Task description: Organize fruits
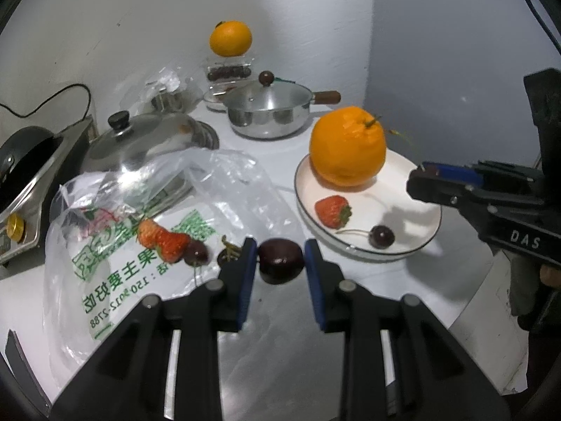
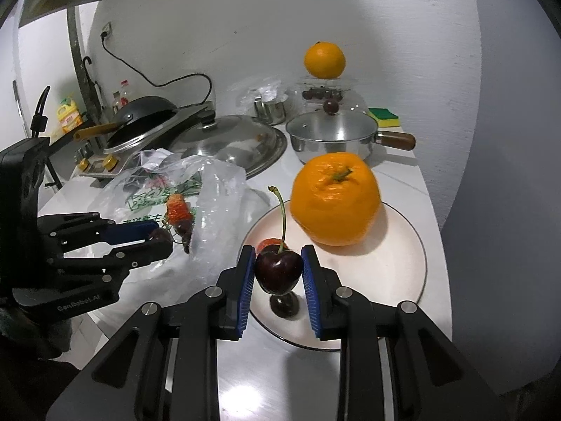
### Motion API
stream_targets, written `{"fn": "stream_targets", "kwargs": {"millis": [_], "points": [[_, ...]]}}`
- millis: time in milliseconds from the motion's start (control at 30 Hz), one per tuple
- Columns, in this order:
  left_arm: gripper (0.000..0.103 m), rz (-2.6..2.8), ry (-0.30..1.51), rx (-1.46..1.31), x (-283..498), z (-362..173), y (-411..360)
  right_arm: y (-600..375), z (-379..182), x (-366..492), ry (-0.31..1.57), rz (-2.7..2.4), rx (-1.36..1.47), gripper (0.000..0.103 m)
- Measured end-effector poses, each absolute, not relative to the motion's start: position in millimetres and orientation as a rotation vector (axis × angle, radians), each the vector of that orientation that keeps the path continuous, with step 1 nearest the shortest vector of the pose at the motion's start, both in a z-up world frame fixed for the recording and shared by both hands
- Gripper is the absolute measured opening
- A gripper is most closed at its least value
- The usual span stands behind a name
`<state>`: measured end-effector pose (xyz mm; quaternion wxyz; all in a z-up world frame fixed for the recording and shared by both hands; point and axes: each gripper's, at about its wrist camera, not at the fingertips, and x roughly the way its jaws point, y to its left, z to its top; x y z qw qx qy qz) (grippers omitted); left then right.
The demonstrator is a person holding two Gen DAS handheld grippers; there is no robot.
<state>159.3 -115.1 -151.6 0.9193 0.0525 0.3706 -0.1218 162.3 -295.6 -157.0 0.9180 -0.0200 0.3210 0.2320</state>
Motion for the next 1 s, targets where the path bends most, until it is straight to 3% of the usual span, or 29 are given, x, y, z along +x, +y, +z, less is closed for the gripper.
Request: {"fn": "stream_targets", "kwargs": {"millis": [433,1000], "points": [[0.029,-0.242,0.762,0.132,164.1,-146.3,-129.7,-326.1,-162.7,165.9,0.665,0.449,-0.012,0.029],[0.029,-0.195,0.815,0.068,145.2,-168.2,-90.0,-295.6,-161.7,159.4,0.673,0.482,-0.053,0.029]]}}
